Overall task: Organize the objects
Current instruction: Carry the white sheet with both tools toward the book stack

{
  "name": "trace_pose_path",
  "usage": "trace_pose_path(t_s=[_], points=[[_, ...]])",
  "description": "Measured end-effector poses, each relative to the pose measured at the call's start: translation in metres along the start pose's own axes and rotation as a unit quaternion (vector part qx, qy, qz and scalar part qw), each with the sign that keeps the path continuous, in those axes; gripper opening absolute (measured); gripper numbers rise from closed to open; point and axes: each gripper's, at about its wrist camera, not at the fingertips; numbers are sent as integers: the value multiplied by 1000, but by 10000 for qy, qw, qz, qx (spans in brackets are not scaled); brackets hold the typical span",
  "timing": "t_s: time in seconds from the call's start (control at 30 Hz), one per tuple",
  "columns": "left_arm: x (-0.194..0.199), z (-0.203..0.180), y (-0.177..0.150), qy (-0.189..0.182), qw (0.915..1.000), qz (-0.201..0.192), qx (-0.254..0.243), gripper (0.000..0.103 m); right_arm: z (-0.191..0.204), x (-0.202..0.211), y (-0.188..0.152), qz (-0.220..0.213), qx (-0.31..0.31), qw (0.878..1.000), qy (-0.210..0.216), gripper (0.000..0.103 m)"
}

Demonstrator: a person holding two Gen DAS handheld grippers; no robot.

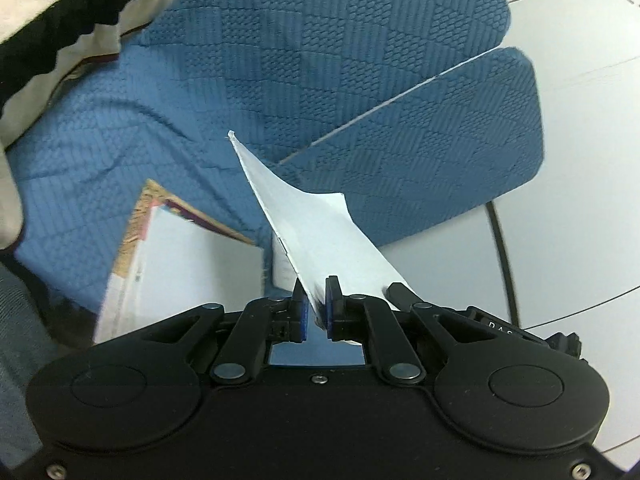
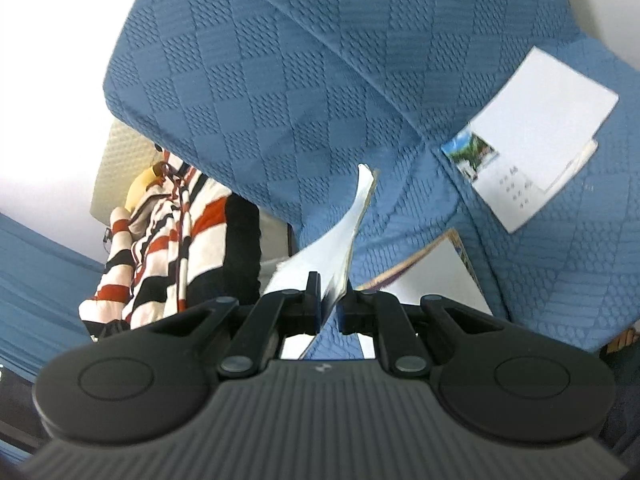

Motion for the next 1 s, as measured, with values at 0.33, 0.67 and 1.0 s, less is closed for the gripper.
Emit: trace_pose_path(t_s=[0.33,0.67,1.0], points=[[-36,39,-24,678,9964,499,-37,8,-28,-29,-37,185,261,9986,-427,10],[-57,54,-43,1247,9873,899,-396,7,-44,-54,-69,578,867,9888,-1064,11],[-83,75,-55,1626,9772,1330,-304,9,-67,-78,-84,933,954,9794,-1515,11]])
Point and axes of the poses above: each gripper's, at about its wrist camera, not at the fingertips, and x roughly against the way its jaws point, z to its left, y to its top, and after that the axes turned 1 degree about z, right-handed
